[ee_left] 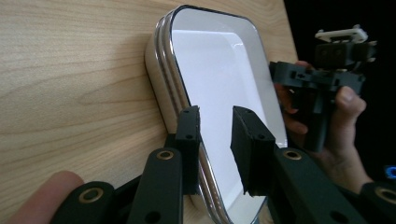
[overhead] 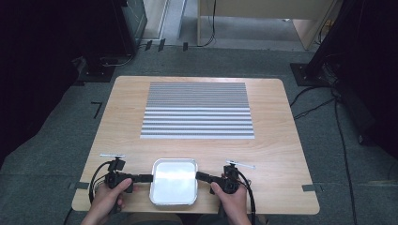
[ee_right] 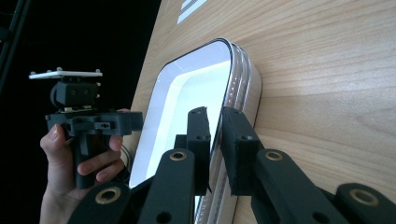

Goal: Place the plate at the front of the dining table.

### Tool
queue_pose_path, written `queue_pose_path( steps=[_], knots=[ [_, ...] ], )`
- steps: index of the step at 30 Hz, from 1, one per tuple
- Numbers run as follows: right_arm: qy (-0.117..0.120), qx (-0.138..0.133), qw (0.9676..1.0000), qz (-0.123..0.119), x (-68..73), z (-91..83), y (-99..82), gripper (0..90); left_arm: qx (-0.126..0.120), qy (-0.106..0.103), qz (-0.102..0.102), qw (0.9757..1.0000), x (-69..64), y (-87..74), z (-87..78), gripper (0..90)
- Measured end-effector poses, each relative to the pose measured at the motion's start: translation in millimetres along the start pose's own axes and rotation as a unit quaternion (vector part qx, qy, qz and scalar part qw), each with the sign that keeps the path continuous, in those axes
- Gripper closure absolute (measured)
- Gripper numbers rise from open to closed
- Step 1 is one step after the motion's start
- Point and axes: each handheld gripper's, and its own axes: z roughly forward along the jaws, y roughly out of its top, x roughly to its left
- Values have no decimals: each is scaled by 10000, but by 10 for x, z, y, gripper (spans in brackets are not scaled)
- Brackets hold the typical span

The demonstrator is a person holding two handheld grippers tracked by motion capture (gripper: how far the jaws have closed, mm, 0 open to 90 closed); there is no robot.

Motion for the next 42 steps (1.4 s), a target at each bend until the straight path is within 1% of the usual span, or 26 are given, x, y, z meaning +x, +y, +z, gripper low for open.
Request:
queue_pose_path(
  steps=[2,5,9,10,11,12,13,14,15,16,19,20,21,22,24,25,26,27,28,30,32,35,36,37,38,42],
  knots=[
    [12,0,10000,-1,-1,-1,0,824,-8,-115,-34,9999,25,0,-2,710],
    [29,0,10000,7,-2,-2,1,824,-16,-132,-33,9999,28,0,-3,704],
    [40,-5,10000,3,-3,-3,2,824,-27,-102,4,9999,13,2,-4,697],
    [51,-17,10000,0,-4,-8,3,824,-45,-198,-6,9998,8,3,-5,694],
    [88,-27,10000,14,-6,-11,5,824,-13,-417,-49,9991,5,6,1,696],
    [141,-24,9999,39,-6,-13,7,824,11,-552,-48,9985,-9,6,17,682],
    [182,-28,9998,41,-4,-14,6,823,49,-524,13,9986,-32,2,38,670],
    [211,-23,9998,46,2,-15,4,822,96,-382,75,9992,-57,-3,62,662],
    [211,-23,9998,46,2,-15,4,822,96,-382,75,9992,-57,-3,62,656],
    [220,-26,9998,27,6,-13,0,817,125,-244,161,9995,-77,-13,91,662],
    [270,-46,9996,63,2,-22,4,812,110,-249,145,9995,-78,-10,82,644],
    [299,-60,9995,86,0,-29,7,811,3,-280,138,9995,-76,1,33,642],
    [299,-60,9995,86,0,-29,7,811,3,-280,138,9995,-76,1,33,639],
    [326,-71,9994,98,-4,-38,10,812,-56,-300,126,9995,-74,9,1,639],
    [498,-85,9986,176,-7,-50,19,807,-160,-263,99,9995,-70,22,-55,639],
    [536,-99,9984,179,-3,-52,21,806,-181,-207,88,9996,-66,25,-73,639],
    [492,-100,9986,151,4,-46,18,804,-188,-54,70,9998,-59,25,-90,638],
    [433,-91,9989,136,2,-42,16,802,-173,-15,70,9998,-55,24,-92,639],
    [433,-91,9989,136,2,-42,16,802,-173,-15,70,9998,-55,24,-92,639],
    [251,-84,9996,78,-8,-28,12,801,-126,15,60,9999,-55,21,-89,638],
    [147,-40,9998,92,-22,-15,11,801,-87,63,64,9999,-59,20,-76,638],
    [198,3,9998,87,-20,-2,6,798,-58,51,30,10000,-50,21,-68,639],
    [208,35,9997,94,-20,2,4,797,-38,-55,-58,10000,-25,22,-59,644],
    [209,56,9997,86,-22,7,2,796,-38,-55,-58,10000,-25,22,-59,646],
    [205,79,9997,96,-23,9,1,795,-10,-176,-131,9998,16,23,-51,648],
    [213,94,9997,114,-27,9,3,790,18,-343,-283,9990,94,22,-43,651]
  ],
)
